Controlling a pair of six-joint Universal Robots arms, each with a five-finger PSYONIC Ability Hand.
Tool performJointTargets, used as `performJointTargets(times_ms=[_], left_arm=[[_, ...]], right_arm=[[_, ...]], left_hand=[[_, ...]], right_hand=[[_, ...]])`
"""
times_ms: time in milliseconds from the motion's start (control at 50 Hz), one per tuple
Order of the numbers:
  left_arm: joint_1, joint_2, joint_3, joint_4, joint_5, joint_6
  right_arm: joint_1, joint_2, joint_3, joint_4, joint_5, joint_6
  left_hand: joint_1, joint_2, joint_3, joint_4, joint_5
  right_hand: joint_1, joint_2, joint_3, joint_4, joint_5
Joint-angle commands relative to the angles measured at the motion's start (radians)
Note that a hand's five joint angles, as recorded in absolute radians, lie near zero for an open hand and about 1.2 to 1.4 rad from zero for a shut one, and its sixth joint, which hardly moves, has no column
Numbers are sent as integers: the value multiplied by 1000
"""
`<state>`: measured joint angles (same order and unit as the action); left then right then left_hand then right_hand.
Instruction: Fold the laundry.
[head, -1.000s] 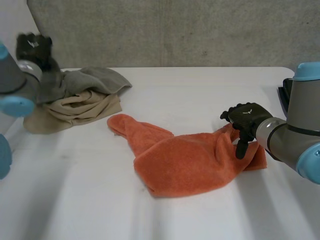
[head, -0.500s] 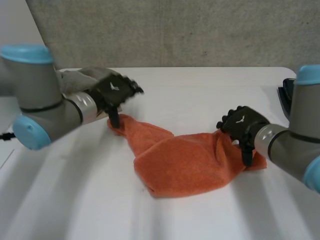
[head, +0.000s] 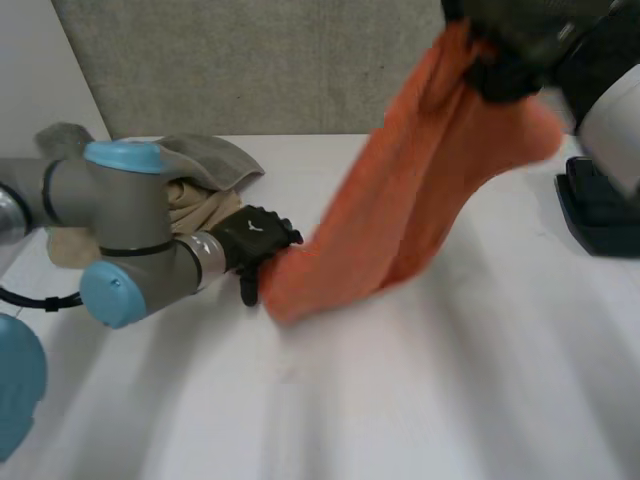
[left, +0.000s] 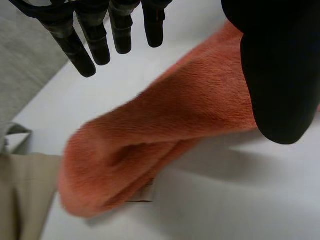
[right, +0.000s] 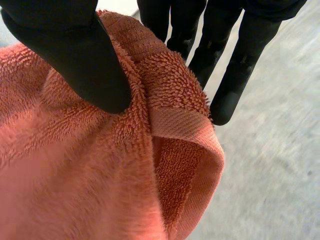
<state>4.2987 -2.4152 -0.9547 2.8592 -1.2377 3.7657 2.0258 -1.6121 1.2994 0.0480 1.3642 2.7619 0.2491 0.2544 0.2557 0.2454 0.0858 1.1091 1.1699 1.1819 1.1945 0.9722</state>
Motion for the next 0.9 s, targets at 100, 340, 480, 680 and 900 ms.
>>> performJointTargets(times_ms=[100, 340, 480, 680, 900], left_arm=[[-34, -48, 192, -21, -68, -190], [19, 128, 536, 258, -319, -423], [-10, 214, 375, 267, -296, -439], [-30, 213, -132, 262, -284, -337], [-60, 226, -392, 221, -269, -281]], right_arm=[[-130, 60, -43, 29, -28, 108], [-213, 391, -215, -327, 64, 2], [-252, 439, -143, -548, -19, 99], [-363, 533, 187, -505, -224, 176], [-463, 600, 291, -235, -252, -263]], left_hand=[[1147, 1142, 1141, 1151, 1136], [1147, 1142, 1141, 1151, 1136], [1147, 1142, 1141, 1151, 1136], [1147, 1142, 1141, 1151, 1136], [641, 636, 634, 644, 630]], right_hand=[[287, 226, 214, 202, 250], [287, 226, 214, 202, 250], [287, 226, 214, 202, 250], [287, 226, 214, 202, 250], [188, 127, 115, 102, 150]])
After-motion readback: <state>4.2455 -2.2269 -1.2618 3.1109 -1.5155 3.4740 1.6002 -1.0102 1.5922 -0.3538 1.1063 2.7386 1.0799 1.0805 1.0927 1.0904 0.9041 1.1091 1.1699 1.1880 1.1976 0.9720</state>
